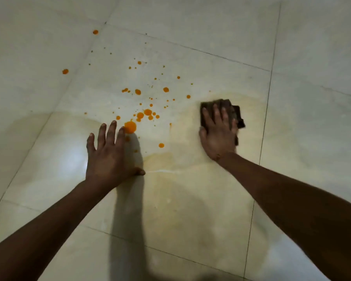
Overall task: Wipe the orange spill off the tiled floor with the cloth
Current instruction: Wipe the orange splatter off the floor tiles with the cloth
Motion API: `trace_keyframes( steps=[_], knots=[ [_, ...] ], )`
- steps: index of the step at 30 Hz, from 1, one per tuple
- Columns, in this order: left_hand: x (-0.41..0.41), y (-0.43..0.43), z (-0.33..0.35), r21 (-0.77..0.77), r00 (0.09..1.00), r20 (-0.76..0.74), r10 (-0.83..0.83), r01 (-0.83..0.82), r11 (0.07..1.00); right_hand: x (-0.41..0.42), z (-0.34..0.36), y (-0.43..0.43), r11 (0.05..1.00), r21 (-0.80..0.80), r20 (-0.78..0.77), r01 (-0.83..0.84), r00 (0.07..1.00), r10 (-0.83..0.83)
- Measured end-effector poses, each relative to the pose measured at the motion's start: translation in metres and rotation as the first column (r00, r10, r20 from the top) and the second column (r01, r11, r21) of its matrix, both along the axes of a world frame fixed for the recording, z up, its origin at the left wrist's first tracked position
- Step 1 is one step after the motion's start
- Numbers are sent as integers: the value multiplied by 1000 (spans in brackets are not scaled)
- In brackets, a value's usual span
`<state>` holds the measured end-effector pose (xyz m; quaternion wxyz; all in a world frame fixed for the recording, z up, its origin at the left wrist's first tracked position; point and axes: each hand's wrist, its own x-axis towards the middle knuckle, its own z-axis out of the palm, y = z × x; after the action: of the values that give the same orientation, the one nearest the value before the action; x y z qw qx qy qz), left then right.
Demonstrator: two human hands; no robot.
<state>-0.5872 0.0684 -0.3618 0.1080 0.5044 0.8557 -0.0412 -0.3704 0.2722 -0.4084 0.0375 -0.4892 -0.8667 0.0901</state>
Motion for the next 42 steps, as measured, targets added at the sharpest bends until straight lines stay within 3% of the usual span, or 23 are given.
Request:
trace_keyframes(
  steps=[3,5,7,9,11,13,16,18,20,22,24,26,28,29,30,32,34,37,38,40,42],
  knots=[
    [-18,-22,-4,24,994,24,108,-108,994,-78,-14,-87,961,76,-56,-268,961,272],
    [-32,-41,0,-25,973,89,214,-212,977,-48,-15,-155,850,18,-15,-527,850,527],
    [-48,-60,4,-110,933,150,328,-314,943,10,-11,-163,776,-56,-31,-628,778,627],
    [-65,-80,7,-185,902,162,401,-371,910,24,-14,-122,806,0,12,-592,806,592],
    [-79,-96,7,-234,877,185,443,-399,887,-26,-12,-77,932,15,9,-363,932,363],
    [-85,-105,2,-235,894,187,408,-363,902,-101,-11,-83,967,13,-28,-255,967,255],
    [-89,-104,-2,-248,899,215,382,-328,911,-134,-16,-172,829,39,-48,-557,828,559],
    [-91,-111,0,-247,901,224,371,-316,916,-86,-15,-213,681,-43,-24,-731,682,731],
    [-94,-116,2,-211,901,238,362,-316,925,-30,-8,-197,627,-94,-29,-773,632,775],
    [-100,-119,3,-201,906,220,362,-321,925,-29,-10,-141,702,-38,-7,-712,702,712],
    [-109,-121,2,-222,908,203,366,-322,920,-88,-7,-94,869,-2,-14,-495,869,495],
    [-118,-126,-6,-211,910,201,363,-321,923,-164,-5,-101,930,8,-6,-369,930,369],
    [-121,-126,-10,-234,901,221,374,-324,917,-190,-12,-151,876,14,-16,-483,875,483],
    [-120,-127,-8,-265,895,227,383,-322,909,-177,-15,-181,790,-6,-21,-613,790,612],
    [-119,-129,-7,-278,893,234,384,-317,907,-150,-16,-202,690,-23,-11,-723,691,723],
    [-121,-130,-7,-262,903,249,352,-287,921,-79,-8,-206,618,-119,-11,-777,624,782],
    [-120,-126,-5,-256,902,257,348,-284,924,-44,-5,-159,640,-82,9,-764,642,767],
    [-121,-123,-8,-281,899,263,351,-277,919,-91,-2,-100,887,-80,37,-454,888,458],
    [-125,-122,-11,-276,897,264,354,-281,919,-121,-2,-103,925,-57,36,-376,925,378],
    [-128,-119,-11,-296,887,278,369,-286,911,-151,-6,-140,896,-61,16,-439,898,441],
    [-125,-116,-7,-327,890,270,368,-275,904,-127,-9,-184,743,-108,33,-660,745,666]
  ],
)
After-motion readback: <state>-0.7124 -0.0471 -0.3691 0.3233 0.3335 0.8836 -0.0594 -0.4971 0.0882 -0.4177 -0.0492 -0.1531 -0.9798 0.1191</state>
